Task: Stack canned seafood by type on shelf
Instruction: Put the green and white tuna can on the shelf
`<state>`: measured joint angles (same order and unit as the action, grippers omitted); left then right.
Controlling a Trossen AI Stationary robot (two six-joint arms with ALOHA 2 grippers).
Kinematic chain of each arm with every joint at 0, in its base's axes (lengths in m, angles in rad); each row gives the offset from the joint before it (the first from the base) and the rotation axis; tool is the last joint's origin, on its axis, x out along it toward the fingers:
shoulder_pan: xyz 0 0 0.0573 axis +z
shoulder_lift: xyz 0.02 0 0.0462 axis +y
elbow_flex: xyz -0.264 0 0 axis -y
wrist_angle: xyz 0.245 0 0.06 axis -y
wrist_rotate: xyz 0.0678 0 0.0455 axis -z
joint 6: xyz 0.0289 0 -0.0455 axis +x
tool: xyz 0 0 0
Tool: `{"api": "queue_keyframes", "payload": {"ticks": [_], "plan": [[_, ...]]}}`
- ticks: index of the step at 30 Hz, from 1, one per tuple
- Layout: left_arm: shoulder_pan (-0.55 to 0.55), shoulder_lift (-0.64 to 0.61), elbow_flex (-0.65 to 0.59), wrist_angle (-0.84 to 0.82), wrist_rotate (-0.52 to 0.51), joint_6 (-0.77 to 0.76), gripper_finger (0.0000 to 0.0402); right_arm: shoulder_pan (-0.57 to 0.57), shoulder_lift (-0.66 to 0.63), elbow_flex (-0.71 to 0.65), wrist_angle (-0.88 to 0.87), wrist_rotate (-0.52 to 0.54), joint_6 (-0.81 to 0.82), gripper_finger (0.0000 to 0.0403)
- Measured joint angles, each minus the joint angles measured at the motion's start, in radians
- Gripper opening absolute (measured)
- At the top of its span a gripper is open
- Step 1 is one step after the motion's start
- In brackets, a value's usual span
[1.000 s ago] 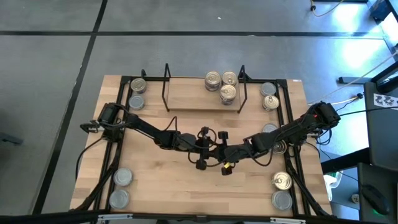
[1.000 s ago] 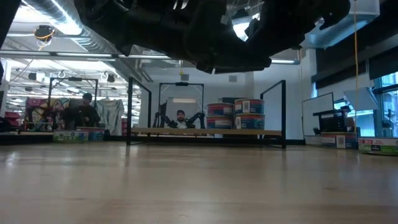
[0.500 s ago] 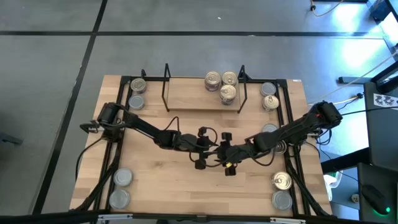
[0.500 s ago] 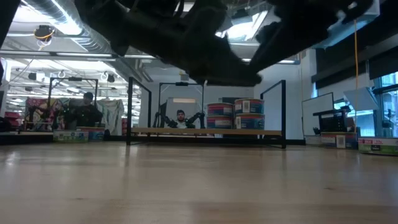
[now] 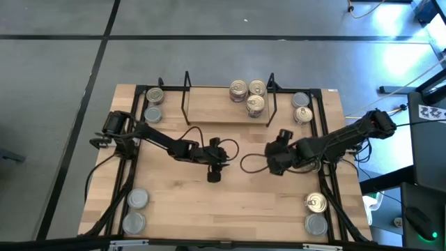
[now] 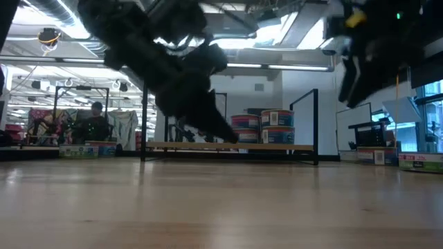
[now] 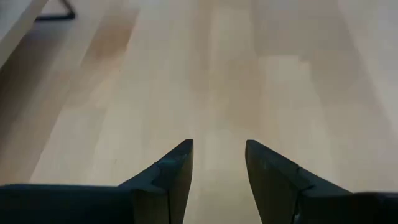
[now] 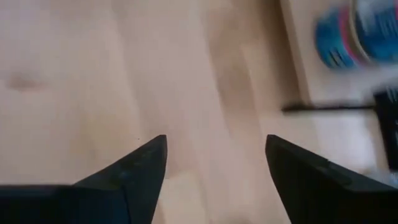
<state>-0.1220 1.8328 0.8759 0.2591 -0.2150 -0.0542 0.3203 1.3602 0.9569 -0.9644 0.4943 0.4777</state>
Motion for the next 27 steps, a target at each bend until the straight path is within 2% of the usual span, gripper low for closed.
{"api": "queue_keyframes", "payload": {"ticks": [4,8,14,23,27], "plan": [[0.008,0.000,-0.062,0.096,0.000,-0.037,0.0145,-0.070,-0.046,-0.090,-0.038,-0.015,0.056,0.0243],[0.008,0.000,-0.078,0.111,0.001,-0.052,0.0145,-0.147,-0.089,-0.175,-0.053,-0.045,0.104,0.0224],[0.008,0.000,-0.077,0.120,0.001,-0.050,0.0145,-0.238,-0.114,-0.211,-0.178,-0.075,0.224,0.0191],[0.008,0.000,-0.077,0.126,0.001,-0.043,0.0145,-0.251,-0.114,-0.212,-0.321,-0.137,0.375,0.0128],[0.008,0.000,-0.077,0.126,0.002,-0.044,0.0145,-0.251,-0.113,-0.248,-0.304,-0.140,0.393,0.0109]]}}
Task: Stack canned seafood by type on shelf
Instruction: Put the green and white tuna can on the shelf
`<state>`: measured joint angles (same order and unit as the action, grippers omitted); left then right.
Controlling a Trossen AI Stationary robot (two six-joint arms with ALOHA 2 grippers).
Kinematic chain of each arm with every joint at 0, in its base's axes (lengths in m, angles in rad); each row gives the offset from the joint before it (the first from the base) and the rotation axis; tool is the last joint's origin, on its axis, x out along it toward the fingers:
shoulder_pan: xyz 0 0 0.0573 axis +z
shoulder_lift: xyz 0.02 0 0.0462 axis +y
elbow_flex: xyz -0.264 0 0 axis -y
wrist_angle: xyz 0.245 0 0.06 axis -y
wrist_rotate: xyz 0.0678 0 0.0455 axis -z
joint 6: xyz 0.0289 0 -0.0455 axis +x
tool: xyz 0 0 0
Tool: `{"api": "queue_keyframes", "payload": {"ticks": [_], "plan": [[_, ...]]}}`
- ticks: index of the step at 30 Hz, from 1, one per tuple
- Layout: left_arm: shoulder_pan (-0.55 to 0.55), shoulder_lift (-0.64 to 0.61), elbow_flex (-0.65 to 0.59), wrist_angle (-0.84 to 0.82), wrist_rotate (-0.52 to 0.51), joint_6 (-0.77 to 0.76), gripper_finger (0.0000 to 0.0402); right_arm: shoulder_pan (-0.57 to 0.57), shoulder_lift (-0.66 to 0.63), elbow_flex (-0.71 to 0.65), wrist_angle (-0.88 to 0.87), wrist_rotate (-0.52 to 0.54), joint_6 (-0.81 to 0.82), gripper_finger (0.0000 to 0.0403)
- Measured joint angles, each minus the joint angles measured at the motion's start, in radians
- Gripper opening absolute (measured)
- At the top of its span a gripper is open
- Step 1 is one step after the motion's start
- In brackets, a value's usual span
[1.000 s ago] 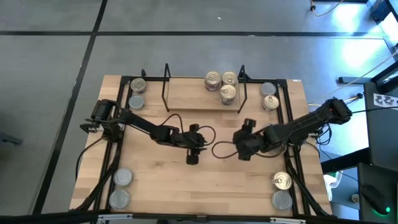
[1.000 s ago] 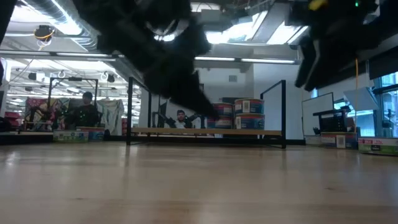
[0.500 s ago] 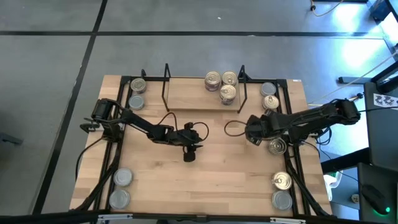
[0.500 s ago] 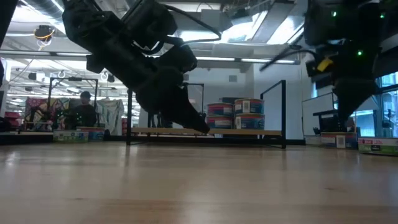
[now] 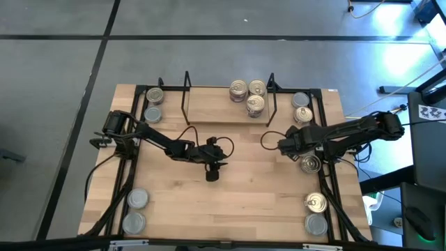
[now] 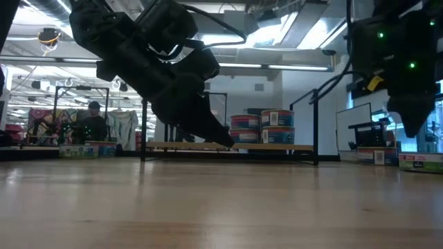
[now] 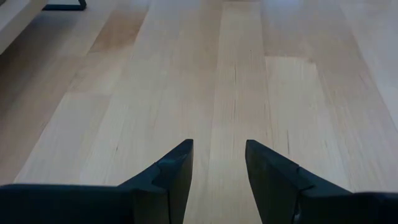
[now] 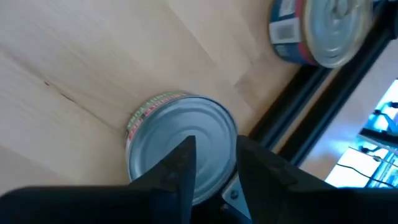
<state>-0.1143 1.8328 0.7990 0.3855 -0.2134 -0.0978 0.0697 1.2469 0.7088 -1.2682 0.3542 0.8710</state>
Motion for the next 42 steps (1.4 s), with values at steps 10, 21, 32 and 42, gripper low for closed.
{"api": "queue_keyframes", "payload": {"ticks": [10,21,32,42], "plan": [[-0.001,0.000,0.000,0.000,0.000,0.000,0.0145,0.000,0.000,-0.082,0.099,-0.046,-0.004,0.0100],[-0.001,0.000,0.000,0.000,0.000,0.000,0.0145,0.002,0.002,-0.083,0.186,-0.102,-0.036,0.0101],[-0.001,0.000,0.001,-0.001,0.000,0.019,0.0145,0.003,0.058,-0.078,0.540,-0.125,-0.198,0.0101],[-0.001,0.000,0.001,-0.001,0.000,0.019,0.0145,0.003,0.108,-0.082,0.841,-0.140,-0.345,0.0101]]}}
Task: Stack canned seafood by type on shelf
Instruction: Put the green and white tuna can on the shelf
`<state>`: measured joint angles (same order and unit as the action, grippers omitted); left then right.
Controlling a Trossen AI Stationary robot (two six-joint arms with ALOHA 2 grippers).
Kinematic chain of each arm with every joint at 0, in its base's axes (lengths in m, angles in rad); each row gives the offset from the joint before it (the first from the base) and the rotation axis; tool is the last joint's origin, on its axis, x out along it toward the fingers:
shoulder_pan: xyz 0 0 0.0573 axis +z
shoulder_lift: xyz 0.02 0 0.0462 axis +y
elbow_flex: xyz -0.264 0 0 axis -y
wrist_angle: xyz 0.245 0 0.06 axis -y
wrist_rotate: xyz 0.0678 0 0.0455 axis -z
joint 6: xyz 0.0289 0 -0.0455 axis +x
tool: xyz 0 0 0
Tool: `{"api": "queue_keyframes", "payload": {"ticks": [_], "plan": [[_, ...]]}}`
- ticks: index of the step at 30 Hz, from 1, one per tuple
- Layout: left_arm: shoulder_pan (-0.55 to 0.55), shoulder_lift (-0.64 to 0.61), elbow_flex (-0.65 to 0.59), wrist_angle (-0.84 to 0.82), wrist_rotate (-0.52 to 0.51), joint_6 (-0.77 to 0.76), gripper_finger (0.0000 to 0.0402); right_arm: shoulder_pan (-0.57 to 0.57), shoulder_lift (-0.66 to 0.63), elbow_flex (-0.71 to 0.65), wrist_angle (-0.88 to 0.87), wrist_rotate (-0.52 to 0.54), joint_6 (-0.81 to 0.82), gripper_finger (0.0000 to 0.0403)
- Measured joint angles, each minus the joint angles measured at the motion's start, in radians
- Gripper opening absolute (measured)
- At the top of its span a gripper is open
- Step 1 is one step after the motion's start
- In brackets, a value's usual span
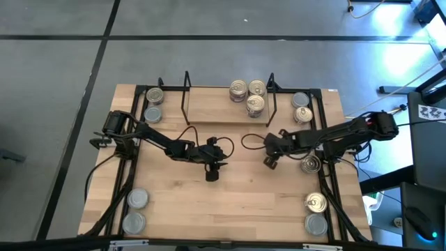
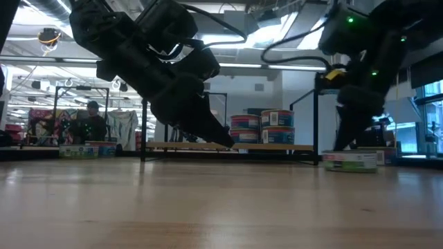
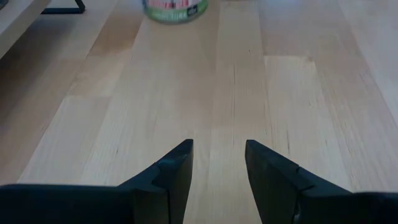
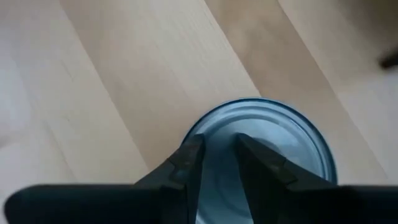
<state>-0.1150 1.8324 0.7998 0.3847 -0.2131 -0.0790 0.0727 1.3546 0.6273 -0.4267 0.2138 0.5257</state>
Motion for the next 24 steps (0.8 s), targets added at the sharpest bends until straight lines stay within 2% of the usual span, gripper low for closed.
{"api": "queue_keyframes", "payload": {"ticks": [14,18,24], "plan": [[0.000,0.000,0.001,0.000,0.000,0.000,0.0145,0.000,0.263,0.001,0.556,-0.042,-0.163,0.0101],[0.000,0.000,0.001,0.000,0.000,0.000,0.0145,0.000,0.273,-0.001,0.654,-0.063,-0.215,0.0101],[0.002,0.000,0.001,0.001,0.001,-0.036,0.0150,0.000,0.217,-0.006,0.677,-0.181,-0.311,0.0101]]}}
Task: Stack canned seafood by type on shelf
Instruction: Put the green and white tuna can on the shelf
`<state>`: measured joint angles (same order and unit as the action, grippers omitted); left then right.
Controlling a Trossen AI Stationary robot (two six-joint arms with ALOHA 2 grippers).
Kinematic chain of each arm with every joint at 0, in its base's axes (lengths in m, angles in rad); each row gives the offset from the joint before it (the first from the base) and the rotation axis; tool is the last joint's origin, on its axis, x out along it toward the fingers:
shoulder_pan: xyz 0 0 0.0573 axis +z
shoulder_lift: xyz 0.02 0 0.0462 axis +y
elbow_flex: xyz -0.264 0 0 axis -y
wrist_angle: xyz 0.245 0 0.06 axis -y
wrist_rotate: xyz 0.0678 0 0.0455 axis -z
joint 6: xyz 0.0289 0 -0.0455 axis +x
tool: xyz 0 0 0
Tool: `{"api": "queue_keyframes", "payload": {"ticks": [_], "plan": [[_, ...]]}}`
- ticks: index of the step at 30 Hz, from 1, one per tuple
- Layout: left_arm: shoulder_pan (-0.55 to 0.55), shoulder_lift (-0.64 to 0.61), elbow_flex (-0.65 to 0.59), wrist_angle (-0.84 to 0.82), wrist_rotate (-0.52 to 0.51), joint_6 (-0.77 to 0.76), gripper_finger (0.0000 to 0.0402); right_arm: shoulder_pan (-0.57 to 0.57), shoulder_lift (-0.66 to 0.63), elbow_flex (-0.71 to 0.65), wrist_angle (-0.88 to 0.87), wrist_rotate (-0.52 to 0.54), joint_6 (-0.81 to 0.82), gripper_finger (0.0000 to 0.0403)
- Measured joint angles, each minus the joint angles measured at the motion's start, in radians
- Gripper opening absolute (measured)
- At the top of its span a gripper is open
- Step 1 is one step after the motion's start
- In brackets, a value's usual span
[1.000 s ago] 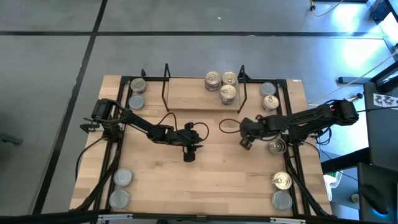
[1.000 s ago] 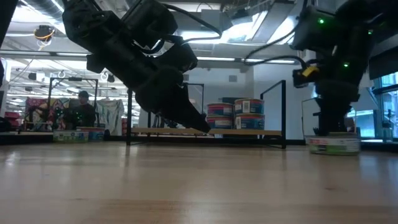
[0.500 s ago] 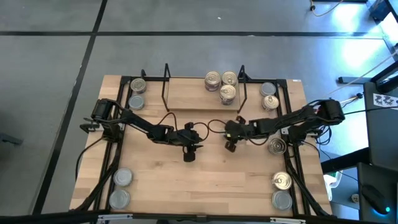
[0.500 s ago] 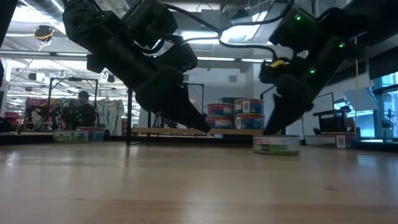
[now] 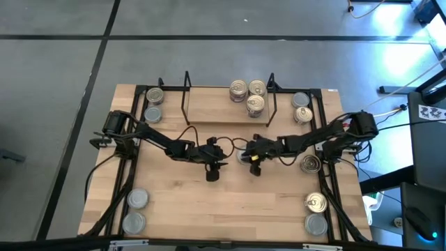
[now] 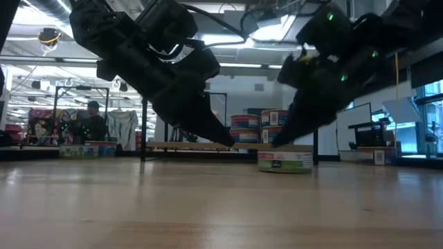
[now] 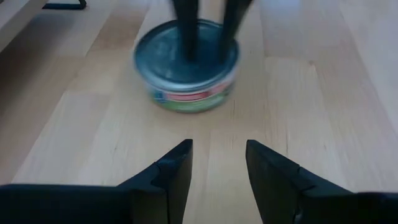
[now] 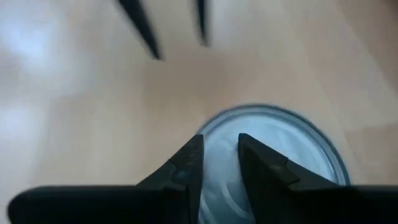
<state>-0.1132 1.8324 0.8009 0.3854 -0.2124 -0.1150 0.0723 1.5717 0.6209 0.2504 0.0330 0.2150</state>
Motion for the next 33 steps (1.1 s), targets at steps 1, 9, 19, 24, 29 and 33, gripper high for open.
{"api": "queue_keyframes", "payload": {"ticks": [1,9,19,24,29,33], "plan": [[0.002,0.000,0.000,0.000,0.000,-0.006,0.0155,0.000,-0.021,0.000,-0.003,-0.012,-0.009,0.0101],[0.017,0.000,0.031,0.000,0.009,0.003,0.0236,-0.001,-0.201,0.003,-0.167,-0.070,-0.010,0.0140],[0.031,0.000,0.089,0.051,0.011,0.105,0.0264,-0.001,-0.270,0.004,-0.083,-0.061,-0.010,0.0310],[0.046,0.000,0.090,0.122,0.005,0.123,0.0264,0.000,-0.249,0.004,-0.075,-0.064,-0.005,0.0338],[0.060,0.000,0.090,0.130,0.092,0.140,0.0264,0.007,-0.252,0.004,-0.203,-0.087,-0.010,0.0334],[0.080,0.011,0.090,0.172,0.156,0.132,0.0264,0.044,-0.253,0.003,-0.284,-0.042,-0.026,0.0324]]}}
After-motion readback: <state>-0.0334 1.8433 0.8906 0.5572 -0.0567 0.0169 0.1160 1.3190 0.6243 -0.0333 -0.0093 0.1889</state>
